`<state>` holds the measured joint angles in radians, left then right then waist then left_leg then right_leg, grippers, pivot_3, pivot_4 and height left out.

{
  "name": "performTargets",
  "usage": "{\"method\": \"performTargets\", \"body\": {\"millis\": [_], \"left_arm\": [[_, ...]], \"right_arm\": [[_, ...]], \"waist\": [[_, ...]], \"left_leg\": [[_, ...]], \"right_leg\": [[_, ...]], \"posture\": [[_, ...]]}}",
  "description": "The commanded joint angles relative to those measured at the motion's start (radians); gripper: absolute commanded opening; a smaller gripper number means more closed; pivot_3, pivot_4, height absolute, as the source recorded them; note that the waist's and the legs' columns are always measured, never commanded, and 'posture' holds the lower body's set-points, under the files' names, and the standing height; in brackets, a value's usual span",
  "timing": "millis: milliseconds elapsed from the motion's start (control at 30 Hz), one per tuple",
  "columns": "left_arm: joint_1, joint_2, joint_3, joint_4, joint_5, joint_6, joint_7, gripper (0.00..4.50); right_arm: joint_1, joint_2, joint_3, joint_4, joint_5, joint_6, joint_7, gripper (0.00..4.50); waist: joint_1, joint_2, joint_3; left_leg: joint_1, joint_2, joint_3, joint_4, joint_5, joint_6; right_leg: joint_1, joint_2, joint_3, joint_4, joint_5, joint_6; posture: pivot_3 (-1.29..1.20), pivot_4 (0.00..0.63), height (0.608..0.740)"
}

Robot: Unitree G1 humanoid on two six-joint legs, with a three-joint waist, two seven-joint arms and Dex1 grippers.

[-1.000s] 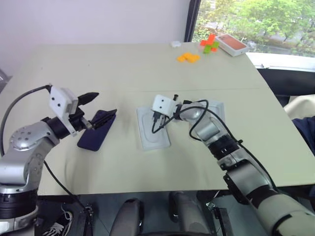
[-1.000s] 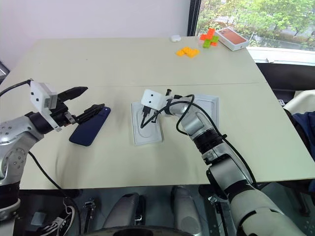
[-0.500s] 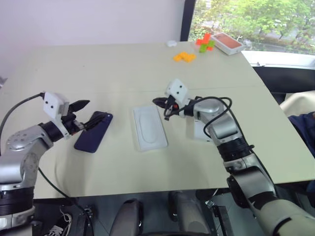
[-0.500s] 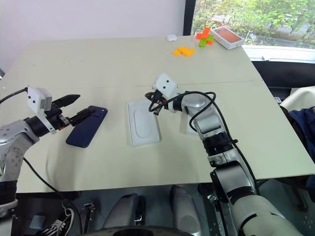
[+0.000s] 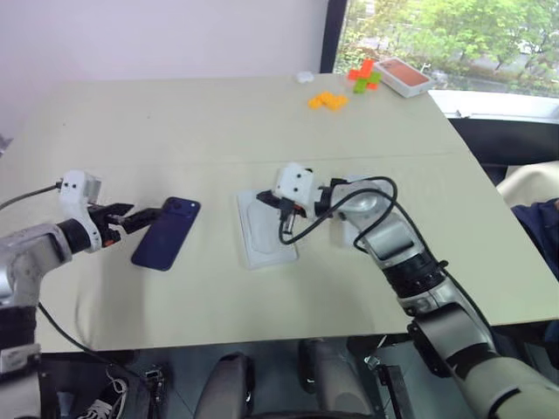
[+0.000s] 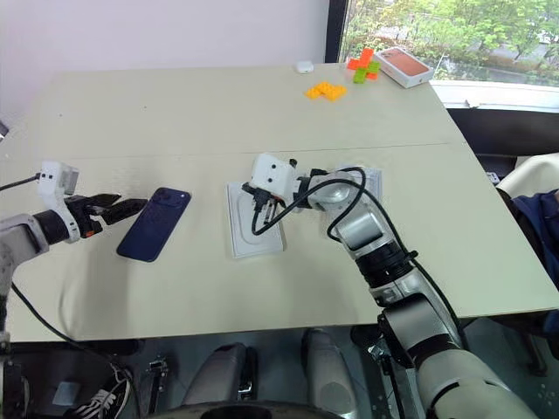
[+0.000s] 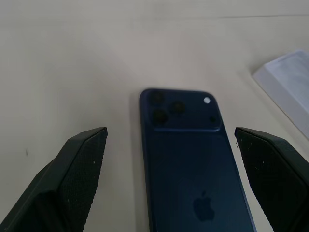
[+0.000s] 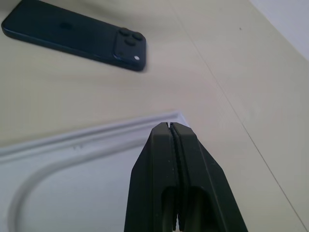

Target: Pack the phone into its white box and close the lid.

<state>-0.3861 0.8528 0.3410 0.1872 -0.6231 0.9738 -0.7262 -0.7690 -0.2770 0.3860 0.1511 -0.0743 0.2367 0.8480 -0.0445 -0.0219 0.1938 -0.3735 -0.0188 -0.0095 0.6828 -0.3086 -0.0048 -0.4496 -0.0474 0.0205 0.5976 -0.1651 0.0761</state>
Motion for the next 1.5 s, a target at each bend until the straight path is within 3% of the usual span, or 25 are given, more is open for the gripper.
{"method": "performTargets", "body": {"millis": [33, 233, 533, 867, 1133, 1500], "left_arm": [[-0.079, 0.023, 0.016, 0.06, -0.016, 0.103, 0.021, 4.48], [-0.09, 0.048, -0.05, 0.124, 0.025, 0.109, -0.041, 4.48], [-0.106, 0.035, -0.043, 0.131, 0.001, 0.189, -0.071, 4.48], [-0.055, -0.032, -0.03, 0.055, -0.085, 0.345, -0.092, 4.48], [-0.052, -0.084, 0.012, -0.026, -0.127, 0.432, -0.056, 4.48], [-0.023, -0.096, 0.041, -0.084, -0.149, 0.463, -0.025, 4.48]], "right_arm": [[-0.048, 0.026, 0.033, -0.01, -0.049, -0.059, -0.03, 0.07], [-0.073, 0.064, 0.056, 0.022, -0.078, -0.112, -0.044, 0.07], [-0.063, 0.057, 0.046, 0.05, -0.101, -0.127, -0.044, 0.07], [-0.043, 0.065, 0.065, 0.051, -0.111, -0.136, -0.036, 0.07], [-0.064, 0.066, 0.153, 0.127, -0.205, -0.213, -0.032, 0.07], [-0.103, 0.164, 0.203, 0.155, -0.216, -0.033, 0.071, 0.07]], "waist": [[0.0, 0.0, 0.0], [0.0, 0.0, 0.0], [0.0, 0.0, 0.0], [0.002, 0.0, 0.0], [0.003, -0.001, -0.001], [0.0, -0.001, -0.001]], "left_leg": [[0.0, 0.0, 0.0, 0.0, 0.0, 0.0], [-0.001, -0.002, 0.001, 0.0, 0.0, 0.0], [-0.001, -0.002, 0.0, 0.0, 0.0, -0.001], [-0.001, -0.002, 0.0, 0.0, 0.0, -0.001], [-0.001, -0.003, 0.0, 0.0, 0.0, -0.001], [-0.001, -0.002, 0.0, 0.0, 0.001, -0.002]], "right_leg": [[0.0, 0.0, 0.0, 0.0, 0.0, 0.0], [0.0, -0.003, 0.001, -0.001, 0.0, 0.0], [-0.001, -0.003, 0.0, 0.0, 0.0, 0.0], [-0.001, -0.004, 0.001, 0.0, 0.0, 0.0], [0.0, -0.004, 0.001, 0.0, 0.0, 0.0], [-0.001, -0.003, 0.001, 0.0, 0.0, 0.0]], "posture": [[0.0, 0.15, 0.74], [0.0, 0.15, 0.74], [0.0, 0.15, 0.74], [0.0, 0.15, 0.74], [0.0, 0.15, 0.74], [0.0, 0.15, 0.74]]}}
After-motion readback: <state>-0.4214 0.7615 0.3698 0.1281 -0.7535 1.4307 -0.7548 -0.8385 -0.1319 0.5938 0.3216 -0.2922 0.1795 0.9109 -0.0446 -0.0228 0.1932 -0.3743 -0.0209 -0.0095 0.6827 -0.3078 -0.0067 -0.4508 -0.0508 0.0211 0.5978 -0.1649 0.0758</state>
